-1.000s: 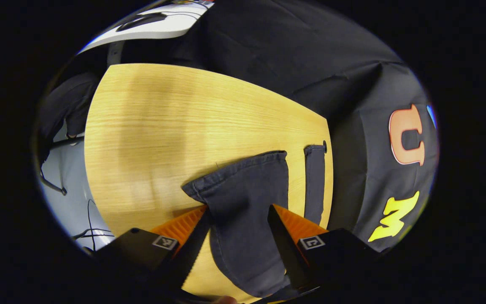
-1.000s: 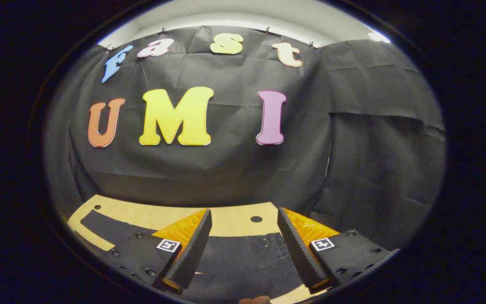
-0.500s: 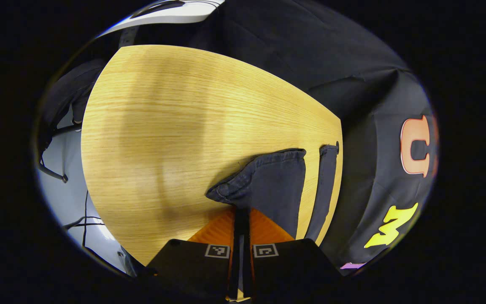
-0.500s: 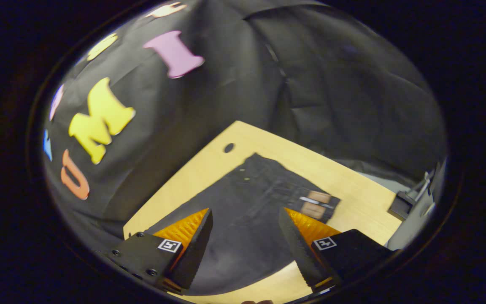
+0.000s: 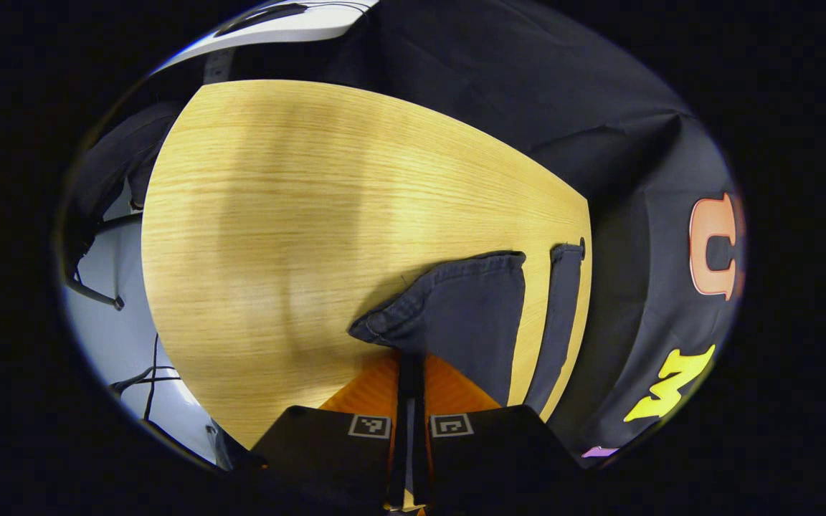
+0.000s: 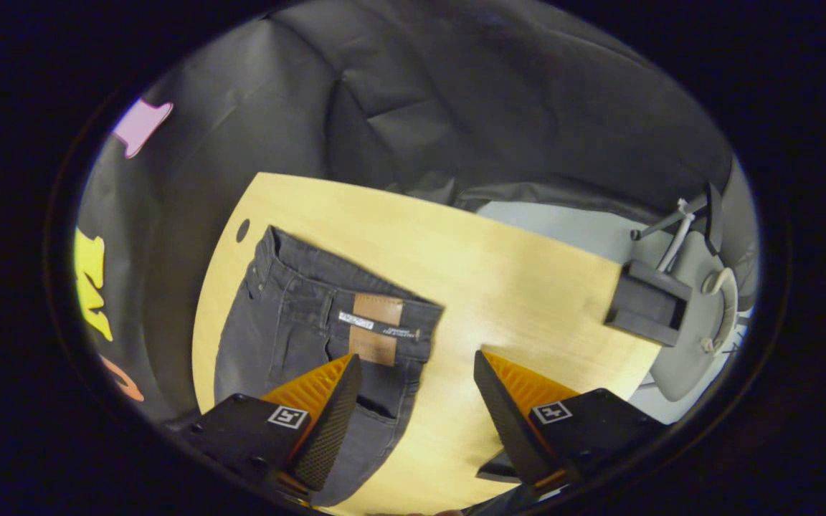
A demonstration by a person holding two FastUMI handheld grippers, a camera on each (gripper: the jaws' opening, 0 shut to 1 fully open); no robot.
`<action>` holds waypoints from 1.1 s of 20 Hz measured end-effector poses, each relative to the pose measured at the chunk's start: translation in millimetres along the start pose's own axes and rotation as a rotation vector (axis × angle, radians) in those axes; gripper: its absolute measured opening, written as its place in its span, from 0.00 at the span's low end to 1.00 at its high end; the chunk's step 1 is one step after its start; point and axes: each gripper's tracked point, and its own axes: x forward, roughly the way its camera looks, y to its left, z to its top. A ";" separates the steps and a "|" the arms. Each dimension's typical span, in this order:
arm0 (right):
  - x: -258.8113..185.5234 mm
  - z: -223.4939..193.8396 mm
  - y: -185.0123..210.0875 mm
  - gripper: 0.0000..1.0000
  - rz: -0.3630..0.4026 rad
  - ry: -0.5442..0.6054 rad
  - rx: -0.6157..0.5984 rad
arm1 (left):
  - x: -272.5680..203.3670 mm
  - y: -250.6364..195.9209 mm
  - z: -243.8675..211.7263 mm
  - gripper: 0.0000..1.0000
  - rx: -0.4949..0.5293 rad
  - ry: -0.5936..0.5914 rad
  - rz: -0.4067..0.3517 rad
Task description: Grasp the waist and the cuffs of the jeans and fold them to make the two legs overlap; first hold the waist and fold one-third of the jeans toward the cuffs, then hold the cuffs and fold the remaining one-third in the same direction to finish folding.
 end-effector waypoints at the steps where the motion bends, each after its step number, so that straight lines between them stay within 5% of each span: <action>1: 4.4 -5.7 4.5 0.97 0.006 0.017 -0.023 | 0.0 -0.1 0.2 0.06 -0.007 0.001 0.000; 2: 9.3 -13.4 9.1 0.90 0.008 0.041 -0.039 | 0.4 1.0 0.4 0.07 -0.012 0.001 0.001; 3: 5.1 -13.3 11.9 0.97 -0.001 0.040 -0.045 | 0.2 0.6 1.1 0.07 -0.015 0.000 0.003; 4: 12.3 -10.8 17.6 0.92 0.018 0.032 -0.040 | -0.1 0.7 1.2 0.07 -0.017 0.000 0.005; 6: 20.0 -12.1 8.8 0.88 -0.041 0.031 -0.051 | -0.3 0.3 1.3 0.06 -0.025 -0.003 0.005; 9: 18.8 -8.0 -4.3 0.17 -0.098 0.036 -0.019 | 0.2 0.1 1.3 0.07 -0.040 -0.003 0.001; 12: 22.9 -10.2 -2.8 0.00 -0.085 0.054 0.003 | -2.4 -3.6 2.8 0.07 -0.036 0.000 0.004; 15: 14.9 -4.8 3.9 0.04 -0.027 0.027 0.017 | -1.4 -5.0 1.2 0.04 -0.041 0.010 0.026; 22: -25.6 15.1 59.6 0.03 0.220 0.044 0.153 | -22.4 -63.5 8.6 0.03 -0.183 0.042 -0.098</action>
